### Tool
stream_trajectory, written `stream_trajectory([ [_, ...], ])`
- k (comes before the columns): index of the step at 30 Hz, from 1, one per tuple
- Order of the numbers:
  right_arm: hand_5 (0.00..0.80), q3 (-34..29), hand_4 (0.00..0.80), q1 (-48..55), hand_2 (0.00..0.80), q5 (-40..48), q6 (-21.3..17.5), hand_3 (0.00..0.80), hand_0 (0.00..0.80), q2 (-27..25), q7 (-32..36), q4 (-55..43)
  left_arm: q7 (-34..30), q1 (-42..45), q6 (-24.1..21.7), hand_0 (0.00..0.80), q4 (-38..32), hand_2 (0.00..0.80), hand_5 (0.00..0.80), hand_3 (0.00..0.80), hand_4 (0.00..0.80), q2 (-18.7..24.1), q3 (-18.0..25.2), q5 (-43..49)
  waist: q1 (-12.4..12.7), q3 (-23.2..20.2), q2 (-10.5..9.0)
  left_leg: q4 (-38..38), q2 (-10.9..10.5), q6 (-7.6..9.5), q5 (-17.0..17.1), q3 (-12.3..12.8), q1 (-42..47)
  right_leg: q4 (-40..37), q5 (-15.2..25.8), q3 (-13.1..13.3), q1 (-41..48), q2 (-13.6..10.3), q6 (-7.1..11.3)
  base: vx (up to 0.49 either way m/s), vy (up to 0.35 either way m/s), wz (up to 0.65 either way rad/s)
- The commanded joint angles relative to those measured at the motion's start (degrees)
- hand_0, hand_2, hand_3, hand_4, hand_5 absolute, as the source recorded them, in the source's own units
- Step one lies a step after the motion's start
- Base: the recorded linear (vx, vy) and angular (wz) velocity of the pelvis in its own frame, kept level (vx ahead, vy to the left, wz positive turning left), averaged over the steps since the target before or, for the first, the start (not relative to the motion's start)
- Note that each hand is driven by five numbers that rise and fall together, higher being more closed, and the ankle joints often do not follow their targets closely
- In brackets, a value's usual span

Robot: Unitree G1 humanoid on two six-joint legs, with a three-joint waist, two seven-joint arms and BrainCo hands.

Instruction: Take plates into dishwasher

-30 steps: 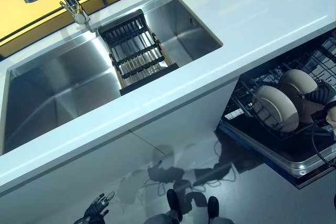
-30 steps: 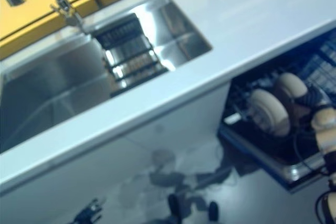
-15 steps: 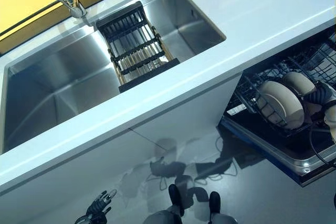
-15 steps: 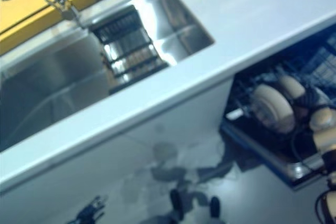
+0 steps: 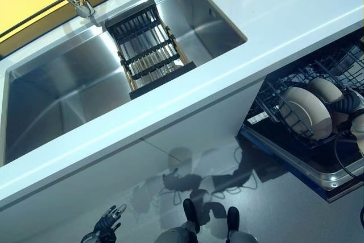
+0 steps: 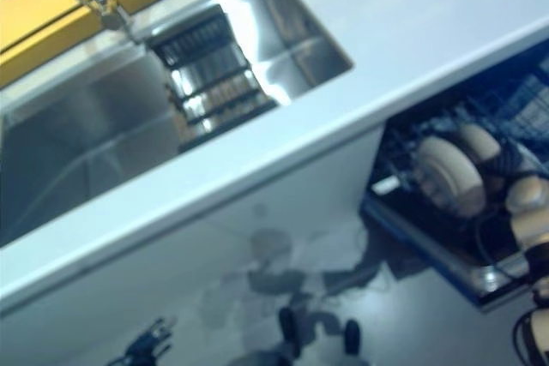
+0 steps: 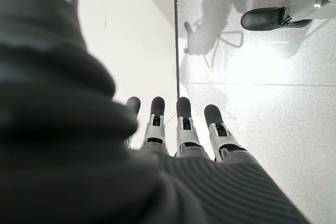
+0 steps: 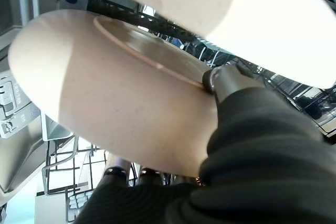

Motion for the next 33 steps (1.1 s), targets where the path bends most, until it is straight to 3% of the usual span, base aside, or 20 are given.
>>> stream_trajectory([
  [1, 0.800, 2.66, 0.800, -7.78, 0.800, -0.56, -0.98, 0.800, 0.800, -2.17, -0.85, 2.47, 0.34, -2.09, -0.67, 0.000, 0.12, 0.000, 0.000, 0.000, 0.000, -0.22, -1.54, -1.79, 2.21, 0.34, 0.50, -0.06, -2.95, 0.09, -7.97, 0.70, 3.62, 2.78, -0.71, -2.89, -5.42, -0.50, 2.16, 0.000, 0.000, 0.00],
  [2, 0.800, 2.69, 0.800, -7.88, 0.800, -0.67, -0.82, 0.800, 0.800, -2.31, -0.88, 2.81, 0.28, -2.08, -0.77, 0.000, 0.16, 0.000, 0.000, 0.000, 0.000, -0.24, -1.52, -1.72, 2.25, 0.37, 0.55, -0.06, -2.95, 0.07, -7.97, 0.68, 3.61, 2.77, -0.70, -2.94, -5.42, -0.53, 2.15, 0.000, 0.000, 0.00],
  [3, 0.627, 2.70, 0.627, -7.97, 0.627, -0.49, -0.74, 0.627, 0.627, -2.40, -0.93, 3.06, 0.27, -2.05, -0.86, 0.000, 0.13, 0.000, 0.000, 0.000, 0.000, -0.27, -1.52, -1.65, 2.28, 0.38, 0.57, -0.06, -2.94, 0.06, -7.96, 0.64, 3.57, 2.71, -0.67, -2.97, -5.42, -0.53, 2.15, 0.000, 0.000, 0.00],
  [5, 0.000, 2.23, 0.000, -7.36, 0.000, -0.19, -0.71, 0.000, 0.000, -2.43, -1.52, 3.20, 0.14, -1.80, -1.07, 0.000, 0.04, 0.000, 0.000, 0.000, 0.000, -0.21, -1.55, -1.61, 2.28, 0.36, 0.55, -0.06, -2.92, -0.01, -7.99, 0.65, 3.61, 2.66, -0.66, -3.04, -5.32, -0.54, 2.22, 0.000, 0.000, 0.00],
  [18, 0.000, -0.44, 0.000, -4.36, 0.000, -0.02, 1.36, 0.000, 0.000, -4.84, -2.75, 0.86, 0.00, -1.27, -0.39, 0.000, -0.60, 0.000, 0.000, 0.000, 0.000, 0.05, -1.02, -0.55, 1.87, -0.55, -1.42, -0.06, -2.65, 0.10, -8.52, 0.49, 5.06, 2.47, -0.68, -2.75, -3.70, -0.03, 2.24, 0.014, 0.007, 0.03],
  [33, 0.000, -4.20, 0.000, -0.53, 0.000, -0.03, 3.29, 0.000, 0.000, -11.42, -1.46, -1.81, 0.92, -0.37, -0.43, 0.000, 0.85, 0.000, 0.000, 0.000, 0.000, 1.25, 0.60, 0.52, 1.19, -4.50, -7.08, -0.06, -1.73, 0.15, -9.73, 0.75, 7.42, 0.43, -0.25, -1.74, 0.02, 1.72, 2.57, 0.004, 0.001, 0.00],
])
